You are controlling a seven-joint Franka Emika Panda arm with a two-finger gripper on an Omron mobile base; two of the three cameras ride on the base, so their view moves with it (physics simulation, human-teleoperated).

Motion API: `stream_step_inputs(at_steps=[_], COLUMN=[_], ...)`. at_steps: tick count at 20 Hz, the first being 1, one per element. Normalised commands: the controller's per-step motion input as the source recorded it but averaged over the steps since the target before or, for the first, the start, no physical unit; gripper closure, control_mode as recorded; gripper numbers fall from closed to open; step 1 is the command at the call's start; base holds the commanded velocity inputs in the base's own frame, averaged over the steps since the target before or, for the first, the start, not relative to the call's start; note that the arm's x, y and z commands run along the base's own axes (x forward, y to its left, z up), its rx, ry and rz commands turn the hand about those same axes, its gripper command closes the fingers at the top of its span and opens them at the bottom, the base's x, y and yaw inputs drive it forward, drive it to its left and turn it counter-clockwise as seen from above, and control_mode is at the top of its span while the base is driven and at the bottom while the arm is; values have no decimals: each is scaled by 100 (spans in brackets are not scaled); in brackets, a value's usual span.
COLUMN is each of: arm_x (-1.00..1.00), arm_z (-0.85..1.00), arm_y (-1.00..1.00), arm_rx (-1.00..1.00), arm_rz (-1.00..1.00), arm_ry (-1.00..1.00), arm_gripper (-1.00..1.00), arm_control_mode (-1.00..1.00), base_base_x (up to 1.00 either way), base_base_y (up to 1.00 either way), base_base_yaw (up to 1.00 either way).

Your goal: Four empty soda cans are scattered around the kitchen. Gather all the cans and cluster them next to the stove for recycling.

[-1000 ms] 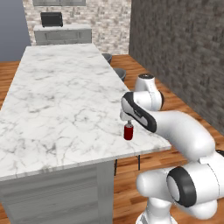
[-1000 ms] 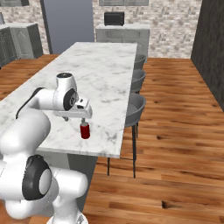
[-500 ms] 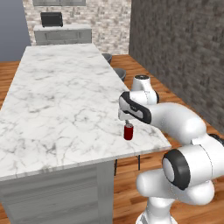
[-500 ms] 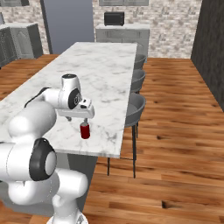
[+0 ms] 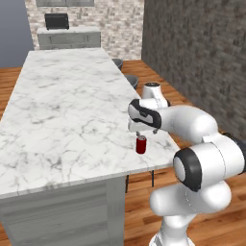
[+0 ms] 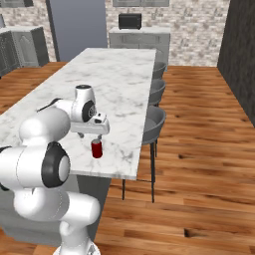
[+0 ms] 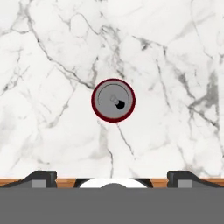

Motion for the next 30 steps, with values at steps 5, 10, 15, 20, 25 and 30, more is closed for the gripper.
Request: stream_step_inputs(at_steps=[5,10,15,20,25,30], arm_x=[18,16,13,12,12,11], arm_z=[-18,-18,-18,-20,-16,-11], arm_y=[0,0,0,0,0,0], arm_rx=[0,0,0,0,0,0], arm_rz=[0,0,0,0,0,0], arm_ry=[1,0,0,0,0,0], arm_gripper=[-100,-100,-100,-100,-100,-100], arm_control_mode=[-100,-100,-100,-100,-100,-100], base_base_x=[0,0,0,0,0,0], base_base_y=[0,0,0,0,0,0], base_base_yaw=[0,0,0,0,0,0])
